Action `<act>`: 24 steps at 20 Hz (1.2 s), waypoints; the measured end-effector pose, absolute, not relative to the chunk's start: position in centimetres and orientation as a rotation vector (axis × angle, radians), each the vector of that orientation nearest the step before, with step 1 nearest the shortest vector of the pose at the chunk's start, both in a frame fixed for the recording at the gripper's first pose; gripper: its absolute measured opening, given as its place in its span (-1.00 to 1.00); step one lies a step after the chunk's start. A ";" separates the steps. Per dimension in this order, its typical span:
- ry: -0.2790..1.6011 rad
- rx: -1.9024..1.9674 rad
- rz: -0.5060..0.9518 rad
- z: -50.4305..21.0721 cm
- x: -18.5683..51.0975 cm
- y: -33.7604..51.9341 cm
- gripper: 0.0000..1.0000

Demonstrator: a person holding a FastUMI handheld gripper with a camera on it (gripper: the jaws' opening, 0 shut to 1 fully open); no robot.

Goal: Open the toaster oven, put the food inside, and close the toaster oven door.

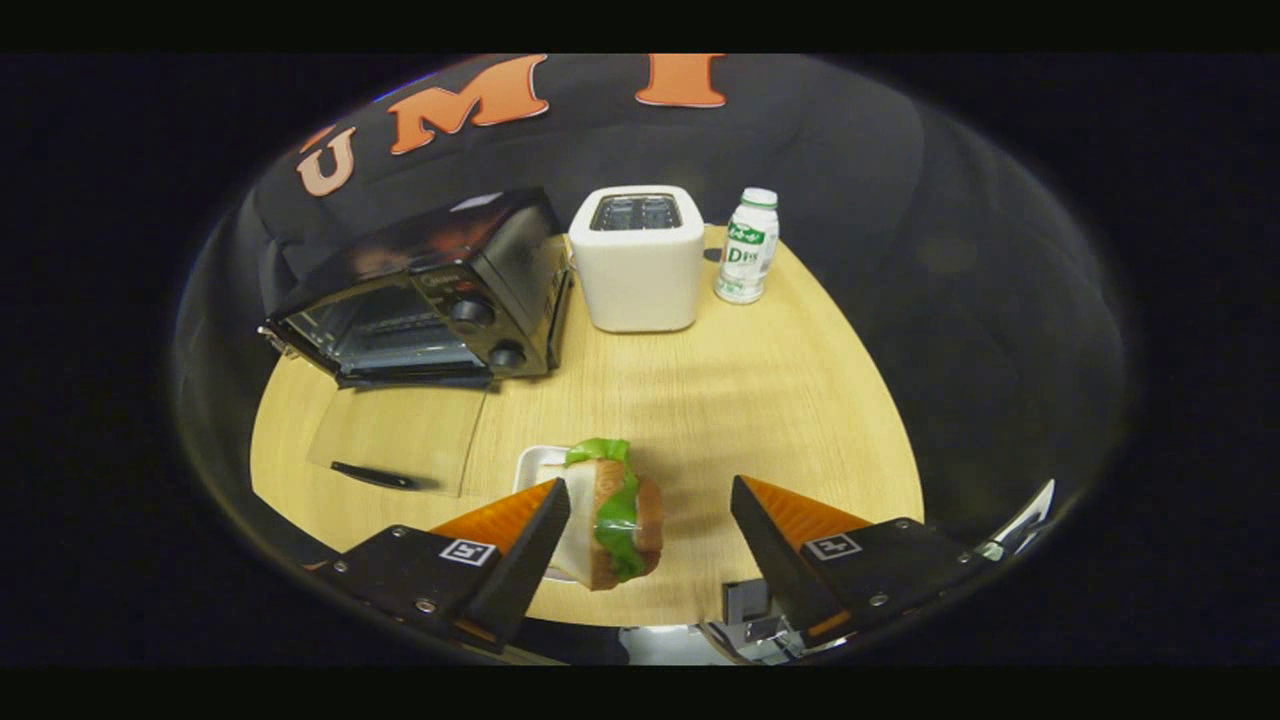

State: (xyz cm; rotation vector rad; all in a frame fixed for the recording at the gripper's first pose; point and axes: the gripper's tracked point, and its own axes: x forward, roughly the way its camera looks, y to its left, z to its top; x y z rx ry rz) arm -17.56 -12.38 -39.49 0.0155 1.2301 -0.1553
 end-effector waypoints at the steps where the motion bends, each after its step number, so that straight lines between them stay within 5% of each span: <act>1: 1.256 0.050 -0.137 -40.2 -17.9 -12.2 0.90; 5: 1.295 0.173 -0.071 -41.6 -18.3 -11.1 0.80; 7: 1.316 0.261 -0.057 -41.8 -18.3 -10.3 0.62; 10: 1.344 0.373 -0.033 -42.0 -18.4 -9.6 0.07; 15: 1.344 0.411 -0.063 -41.6 -18.6 -10.2 -0.30; 24: 1.242 0.412 -0.175 -37.7 -17.8 -11.8 -0.39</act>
